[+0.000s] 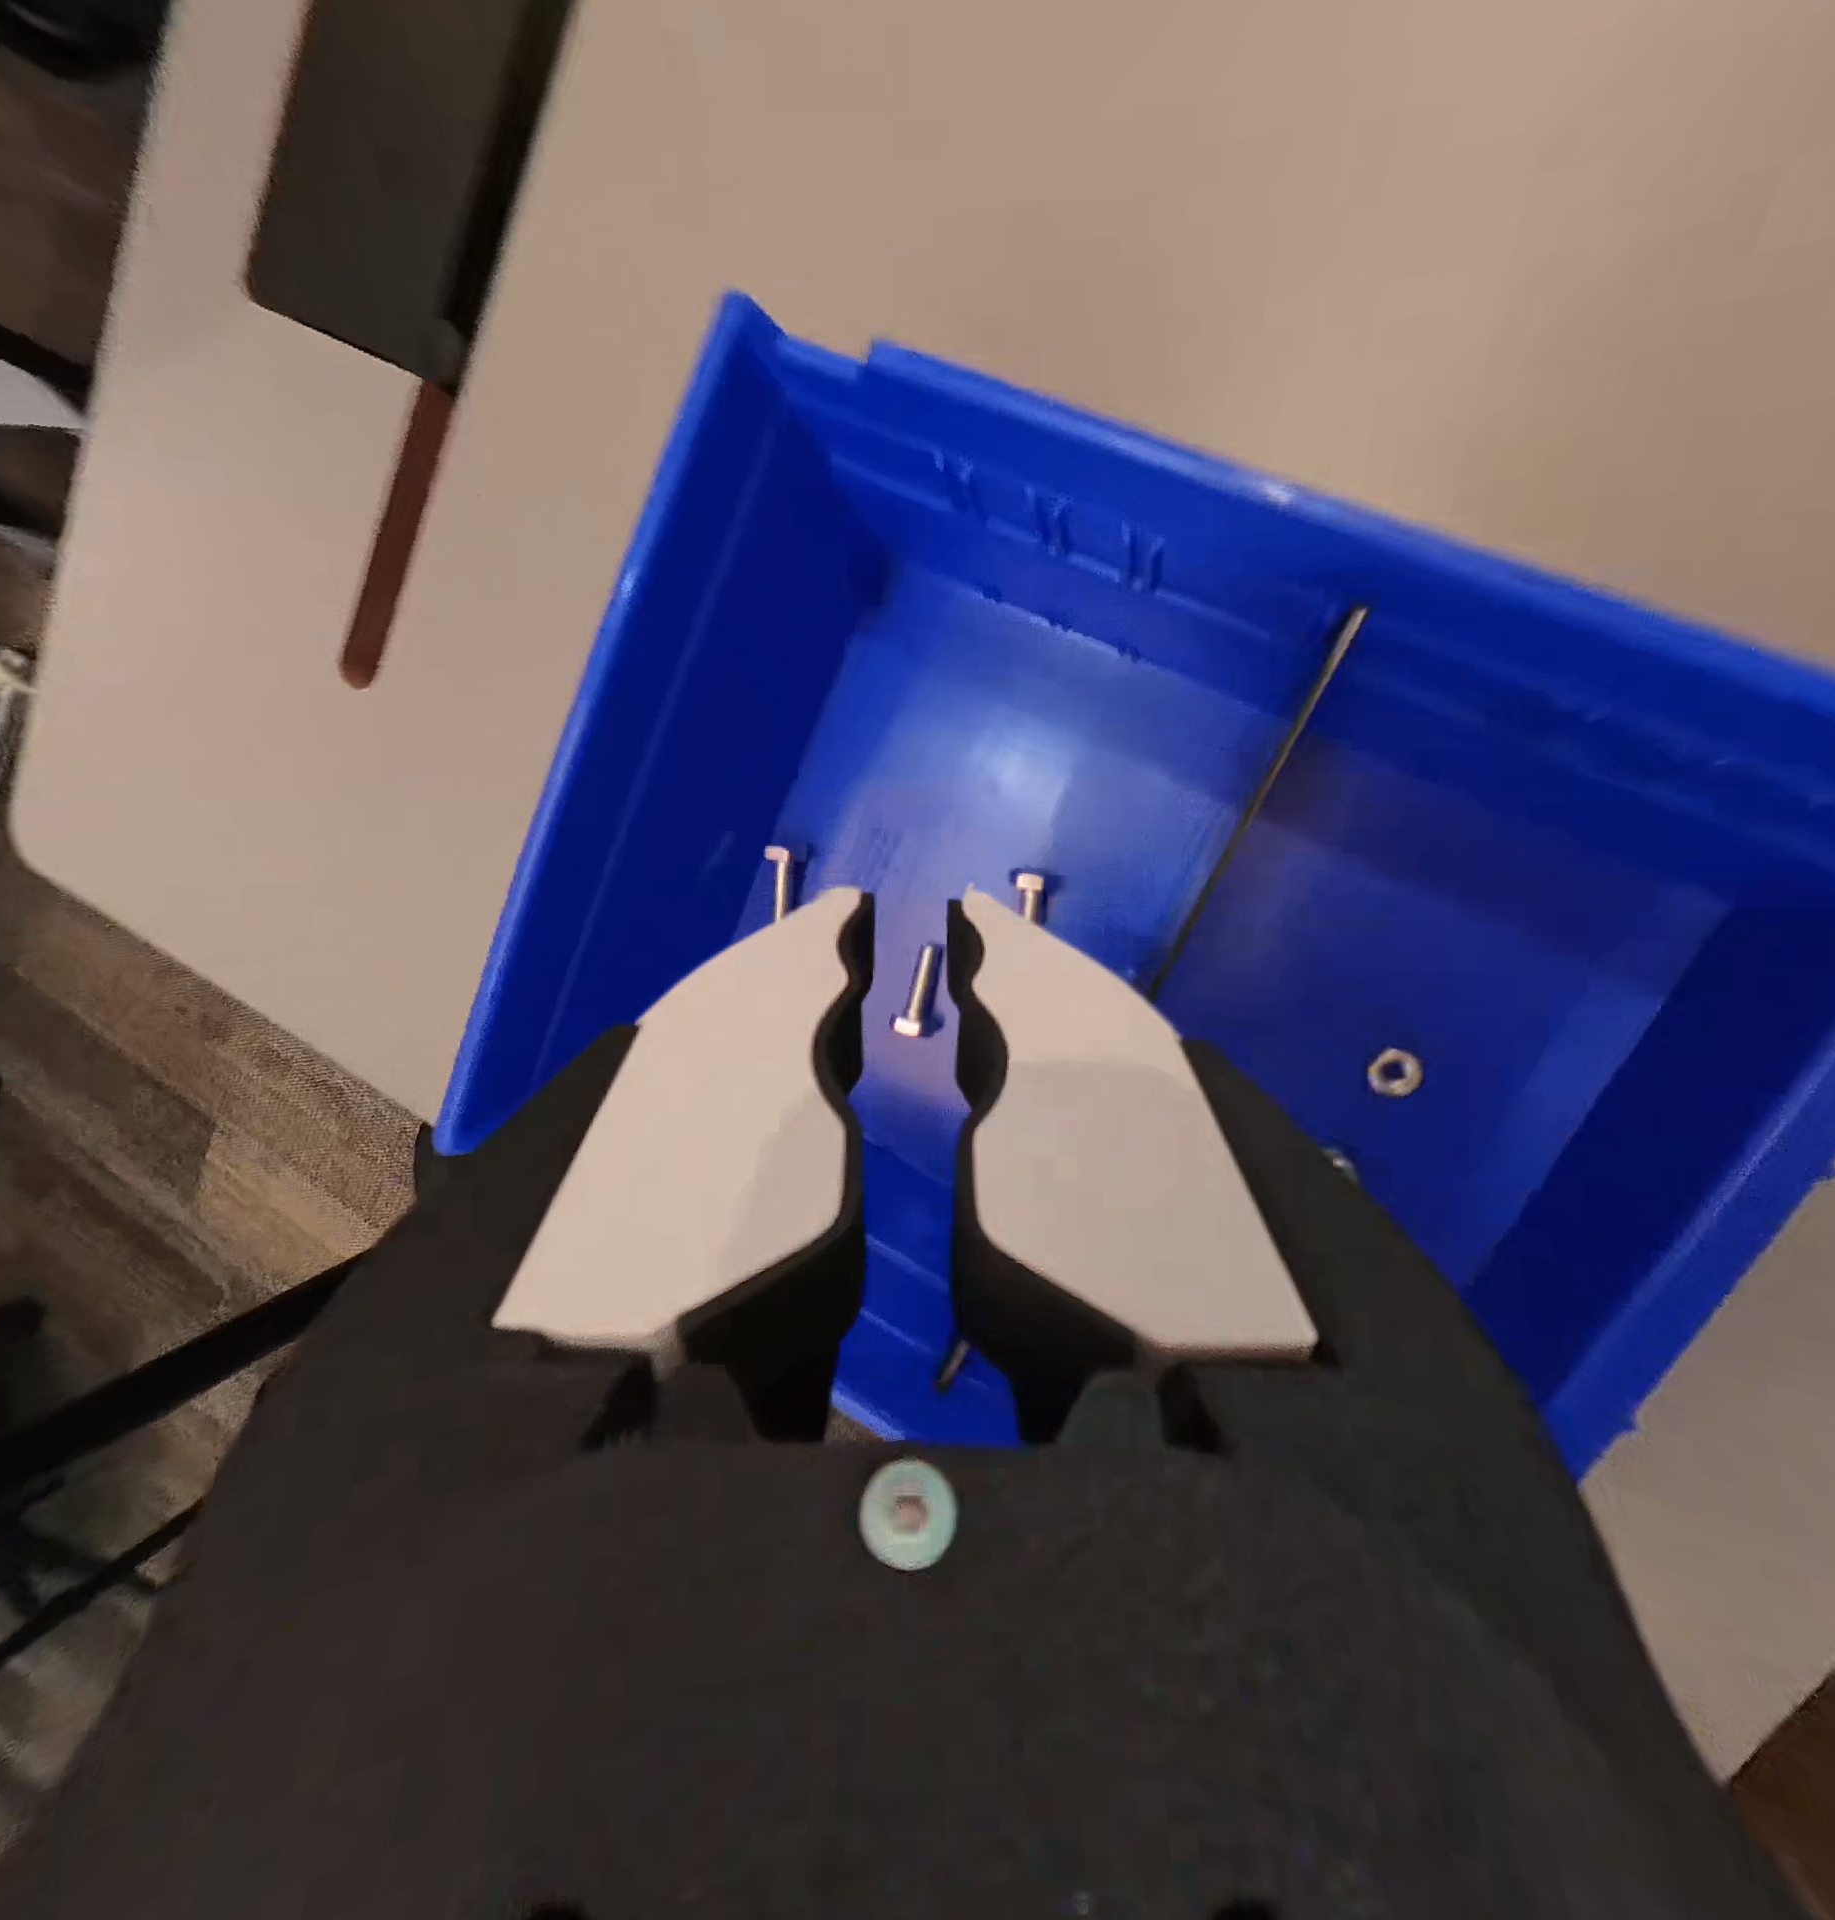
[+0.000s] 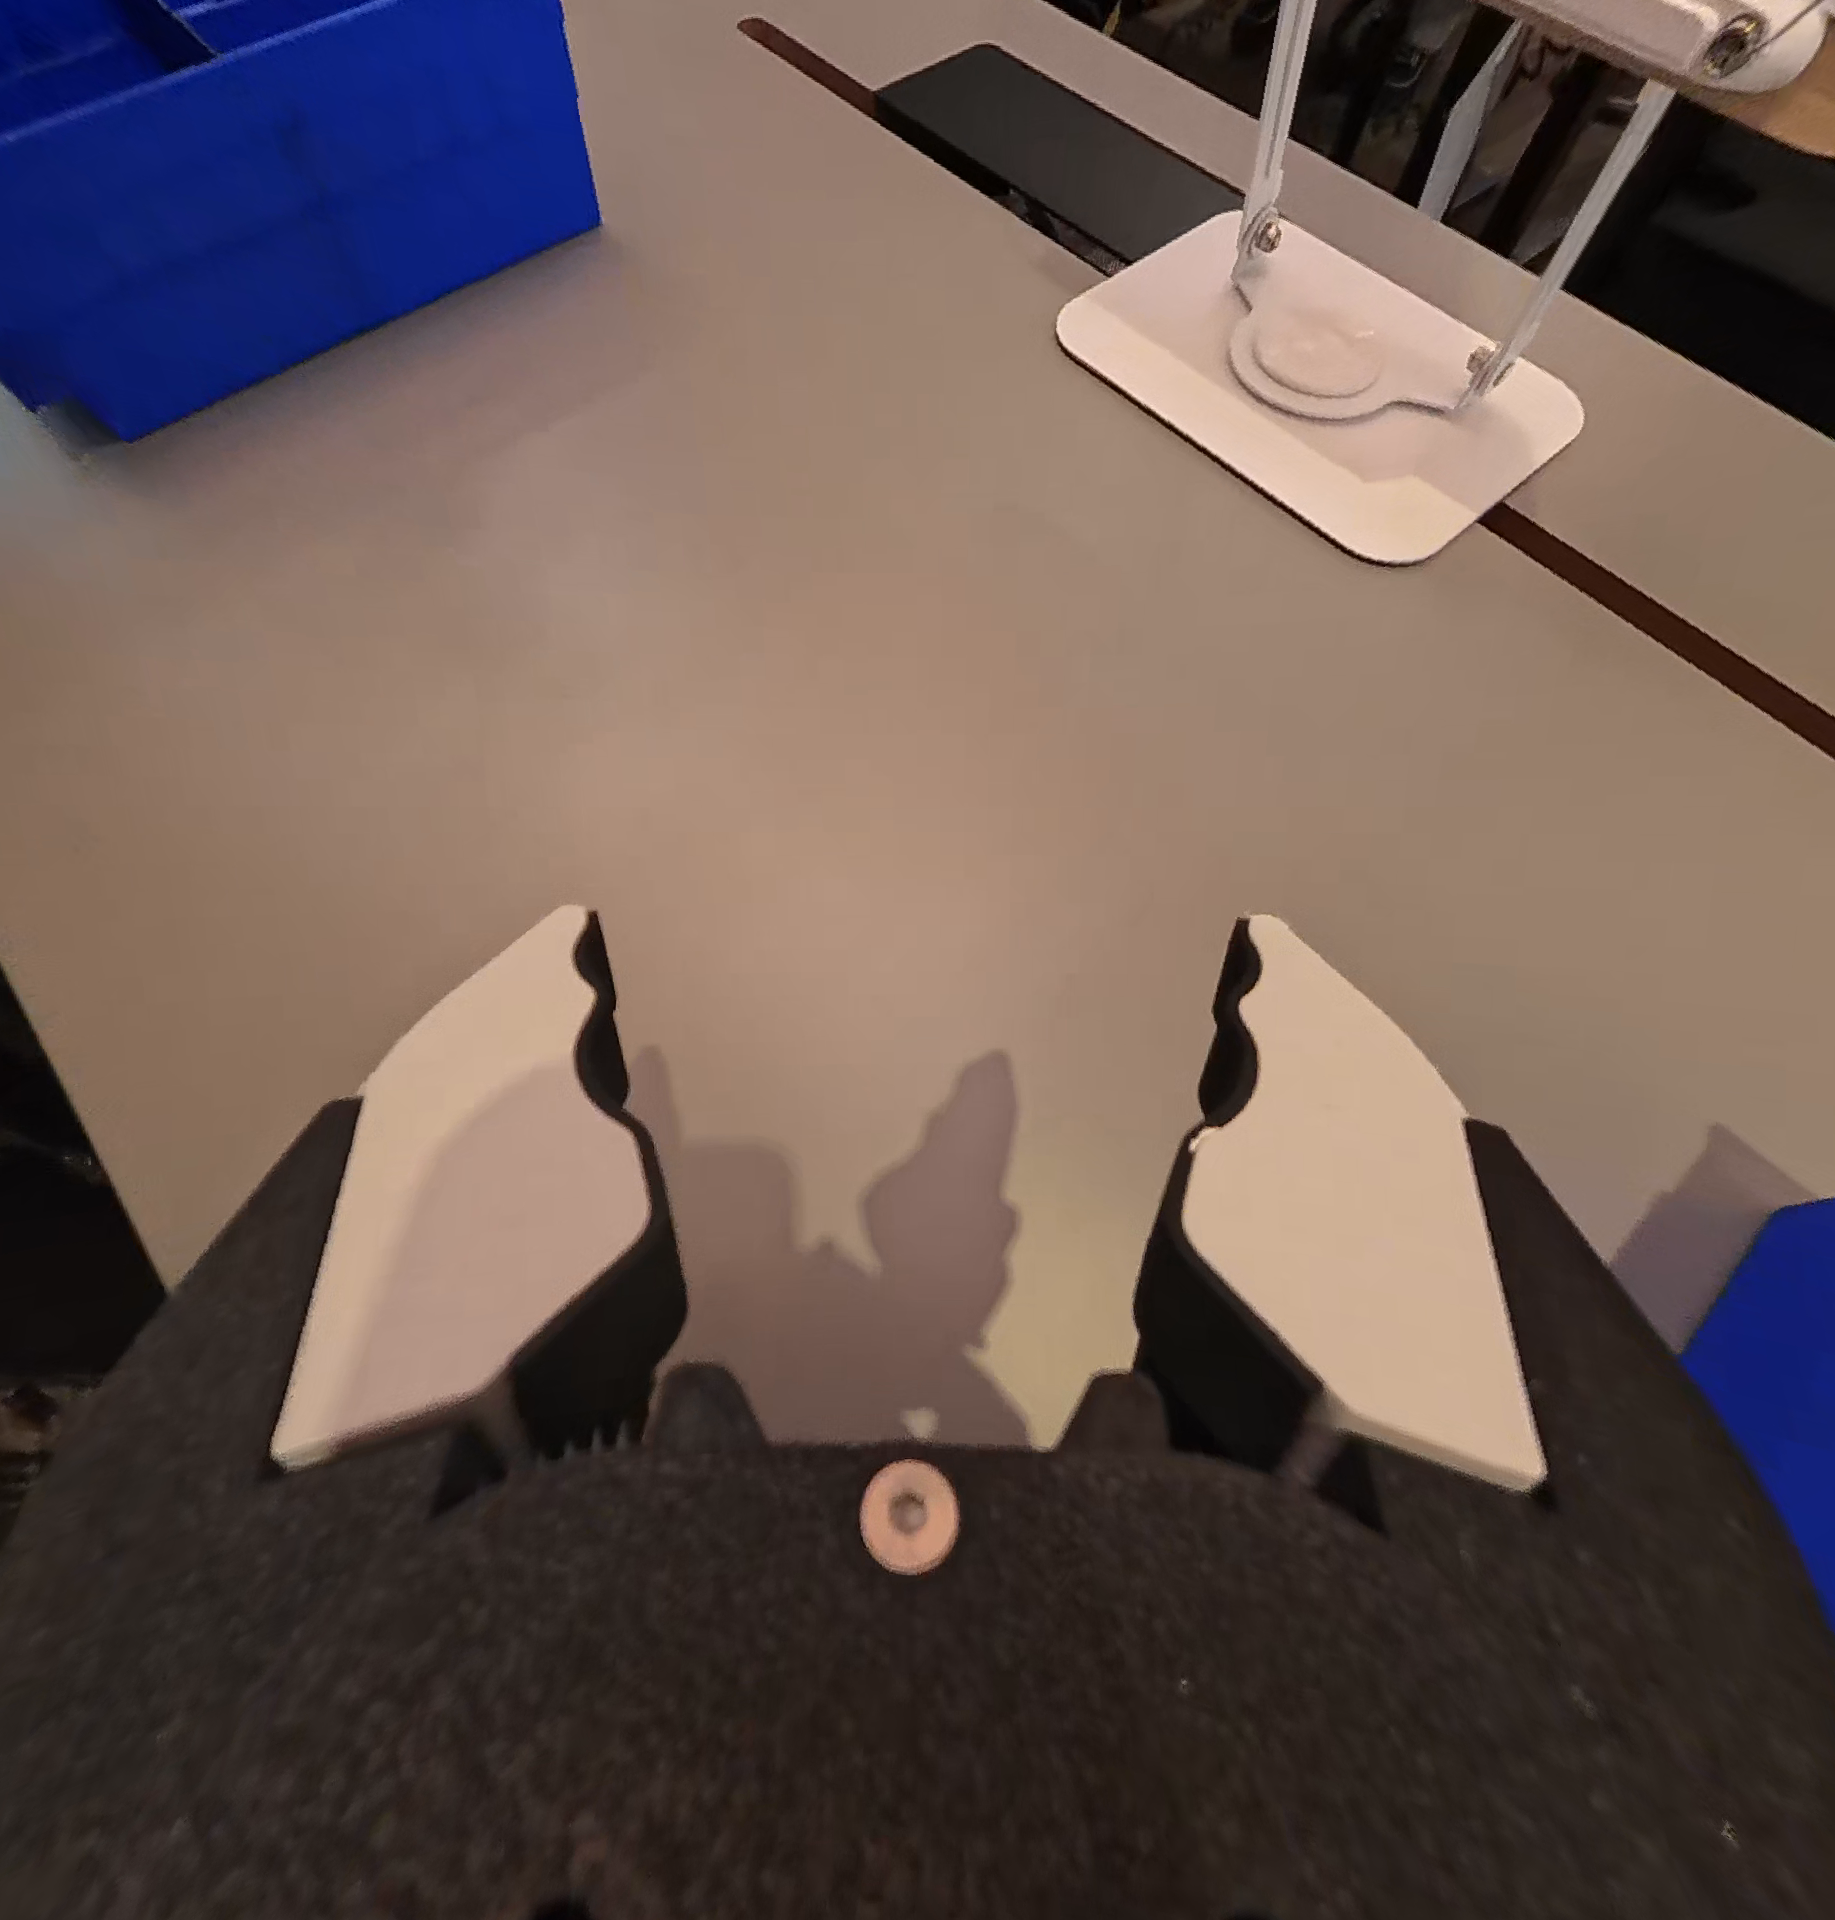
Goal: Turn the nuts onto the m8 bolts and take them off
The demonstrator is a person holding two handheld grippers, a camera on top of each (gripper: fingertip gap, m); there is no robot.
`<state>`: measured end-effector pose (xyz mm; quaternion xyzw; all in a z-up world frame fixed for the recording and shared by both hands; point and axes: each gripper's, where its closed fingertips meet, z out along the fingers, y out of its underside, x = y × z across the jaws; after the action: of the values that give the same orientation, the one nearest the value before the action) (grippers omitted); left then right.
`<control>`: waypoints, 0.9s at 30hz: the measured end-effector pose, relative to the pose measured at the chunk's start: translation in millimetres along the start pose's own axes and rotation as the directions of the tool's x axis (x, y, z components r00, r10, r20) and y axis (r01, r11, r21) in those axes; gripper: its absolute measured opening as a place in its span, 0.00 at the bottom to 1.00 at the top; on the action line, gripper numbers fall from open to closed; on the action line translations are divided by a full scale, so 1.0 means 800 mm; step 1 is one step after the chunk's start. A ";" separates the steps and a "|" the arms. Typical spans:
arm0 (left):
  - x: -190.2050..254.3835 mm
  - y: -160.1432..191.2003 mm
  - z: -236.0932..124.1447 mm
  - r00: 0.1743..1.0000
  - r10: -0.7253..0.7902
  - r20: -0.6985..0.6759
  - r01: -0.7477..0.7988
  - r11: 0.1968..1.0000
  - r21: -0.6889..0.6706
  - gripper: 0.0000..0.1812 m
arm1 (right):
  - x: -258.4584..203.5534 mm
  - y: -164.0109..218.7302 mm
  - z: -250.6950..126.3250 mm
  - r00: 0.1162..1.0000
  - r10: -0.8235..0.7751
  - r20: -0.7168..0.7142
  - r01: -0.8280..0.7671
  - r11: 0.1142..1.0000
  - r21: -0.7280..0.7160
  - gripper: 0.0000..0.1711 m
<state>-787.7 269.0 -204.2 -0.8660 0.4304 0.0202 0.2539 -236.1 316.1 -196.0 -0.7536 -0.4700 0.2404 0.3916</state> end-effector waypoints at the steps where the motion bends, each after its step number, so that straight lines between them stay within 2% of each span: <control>1: -0.001 0.004 0.008 0.999 0.018 -0.026 -0.018 1.000 -0.025 0.06 | 0.000 0.000 0.004 1.000 0.001 0.000 -0.001 1.000 -0.007 0.64; 5: -0.002 0.023 0.035 0.990 0.075 -0.118 -0.092 0.985 -0.147 0.05 | -0.002 0.003 0.021 1.000 0.000 0.007 0.000 0.999 -0.040 0.63; 9: -0.004 0.050 0.052 0.975 0.102 -0.198 -0.160 0.938 -0.309 0.04 | -0.003 0.004 0.035 1.000 0.001 0.024 0.000 0.998 -0.060 0.63; 16: -0.004 0.080 0.067 0.954 0.123 -0.273 -0.241 0.856 -0.457 0.03 | 0.005 0.007 0.050 0.999 0.018 0.044 -0.015 0.998 -0.067 0.62; 27: 0.000 0.106 0.094 0.945 0.105 -0.310 -0.263 0.805 -0.531 0.07 | 0.008 0.010 0.048 0.998 0.023 0.051 -0.020 0.998 -0.053 0.62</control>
<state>-838.0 260.6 -305.2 -0.8504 0.5175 0.0553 -0.0774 -257.2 334.0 -224.5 -0.7622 -0.4780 0.2516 0.3568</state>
